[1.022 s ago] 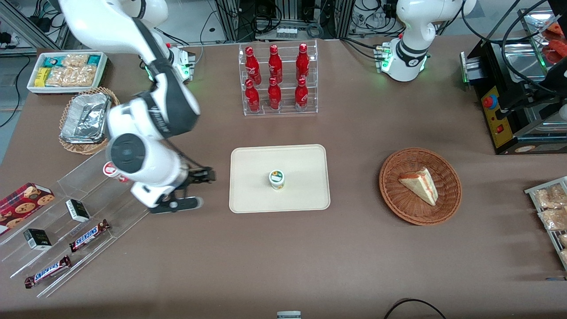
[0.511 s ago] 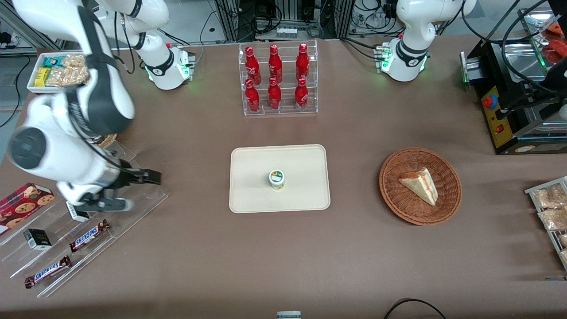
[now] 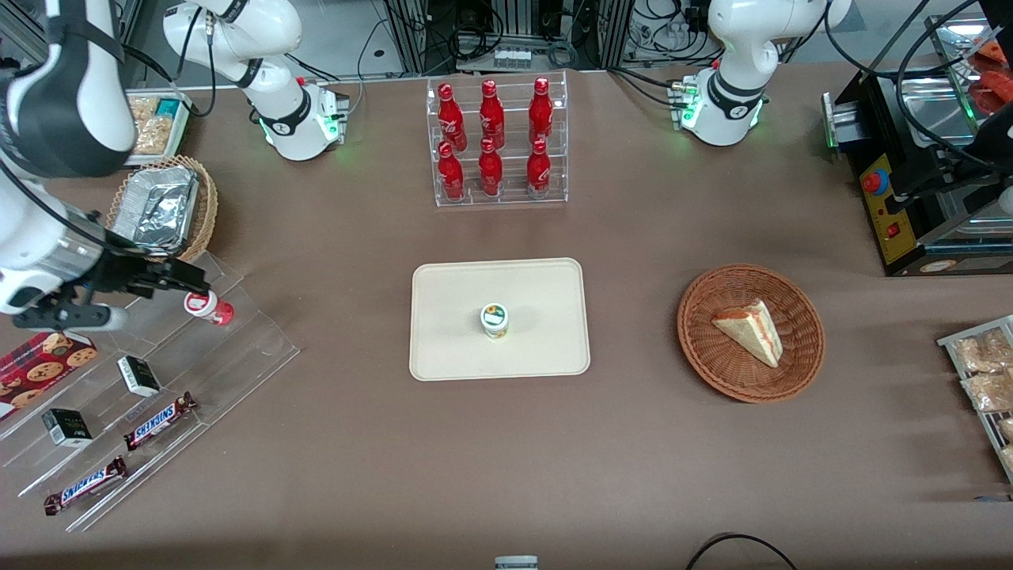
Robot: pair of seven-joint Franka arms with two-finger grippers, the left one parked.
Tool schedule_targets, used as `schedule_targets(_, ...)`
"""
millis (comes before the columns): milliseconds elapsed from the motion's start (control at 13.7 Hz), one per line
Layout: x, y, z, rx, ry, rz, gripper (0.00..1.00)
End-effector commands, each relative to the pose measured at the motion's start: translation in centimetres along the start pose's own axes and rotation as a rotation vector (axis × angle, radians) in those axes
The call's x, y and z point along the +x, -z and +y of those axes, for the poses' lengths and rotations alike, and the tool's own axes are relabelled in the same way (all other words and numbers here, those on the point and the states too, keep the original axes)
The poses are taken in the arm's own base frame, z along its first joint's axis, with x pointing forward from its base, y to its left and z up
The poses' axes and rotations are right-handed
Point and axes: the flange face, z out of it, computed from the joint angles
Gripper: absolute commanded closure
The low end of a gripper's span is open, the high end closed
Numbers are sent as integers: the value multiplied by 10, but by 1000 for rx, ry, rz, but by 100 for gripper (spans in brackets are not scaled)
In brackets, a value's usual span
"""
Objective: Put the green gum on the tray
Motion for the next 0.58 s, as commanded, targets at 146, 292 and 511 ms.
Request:
schedule_targets(146, -27, 27, 22, -65, 29, -20, 0)
schedule_targets(292, -35, 41, 24, -84, 28, -31, 0)
schedule_targets(511, -43, 51, 25, -83, 17, -62, 0)
